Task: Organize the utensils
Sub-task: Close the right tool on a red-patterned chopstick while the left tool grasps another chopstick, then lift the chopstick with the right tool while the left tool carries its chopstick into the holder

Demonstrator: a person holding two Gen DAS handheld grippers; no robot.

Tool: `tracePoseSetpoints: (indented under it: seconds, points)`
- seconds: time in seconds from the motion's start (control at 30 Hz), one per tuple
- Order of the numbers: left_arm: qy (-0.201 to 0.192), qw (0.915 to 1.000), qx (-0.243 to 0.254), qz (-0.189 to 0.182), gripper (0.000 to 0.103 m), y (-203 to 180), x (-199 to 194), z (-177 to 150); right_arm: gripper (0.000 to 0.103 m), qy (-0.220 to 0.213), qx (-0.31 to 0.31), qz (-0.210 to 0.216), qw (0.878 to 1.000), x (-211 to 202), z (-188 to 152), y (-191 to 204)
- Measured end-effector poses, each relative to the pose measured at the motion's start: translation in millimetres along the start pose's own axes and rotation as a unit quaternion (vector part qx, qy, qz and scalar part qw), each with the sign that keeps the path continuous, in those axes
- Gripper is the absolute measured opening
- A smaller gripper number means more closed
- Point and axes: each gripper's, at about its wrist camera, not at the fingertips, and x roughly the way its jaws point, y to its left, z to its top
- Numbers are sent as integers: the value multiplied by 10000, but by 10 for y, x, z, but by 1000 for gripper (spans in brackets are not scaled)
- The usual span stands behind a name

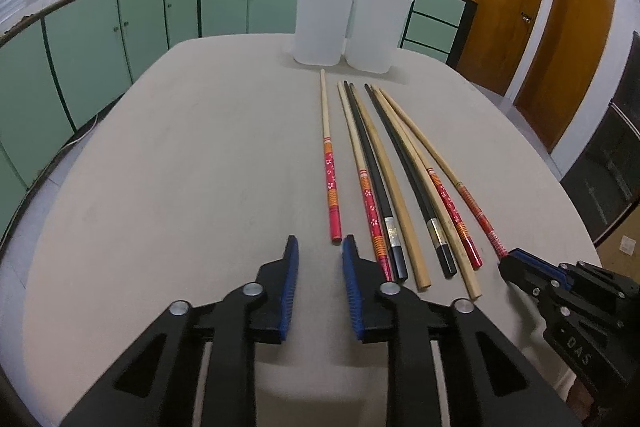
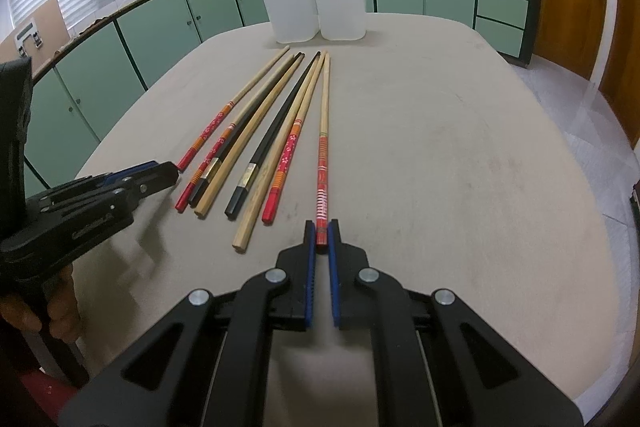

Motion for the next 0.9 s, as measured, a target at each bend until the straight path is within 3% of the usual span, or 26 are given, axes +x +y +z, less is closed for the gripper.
tracePoseSetpoints:
  seconds: [0.2, 0.33, 0.47, 0.53, 0.9]
  points:
    - [-4, 10000, 53, -22, 36, -24, 18, 6, 6, -2, 14, 26, 10000, 1, 3, -12]
    - [-25, 9999, 156, 70, 36, -60, 68, 29, 6, -10, 22, 51, 10000, 0, -5, -20]
    - [-54, 9997, 227, 92, 21, -72, 108, 56, 7, -17, 78, 140, 9999, -10, -13, -49]
    - [-51, 9998, 191, 48, 7, -59, 123, 75, 7, -22, 47, 123, 9999, -12, -14, -40]
    - [-55, 9997, 213, 88, 6, -42, 92, 55, 10, 5, -55, 175, 9998, -37, -35, -28]
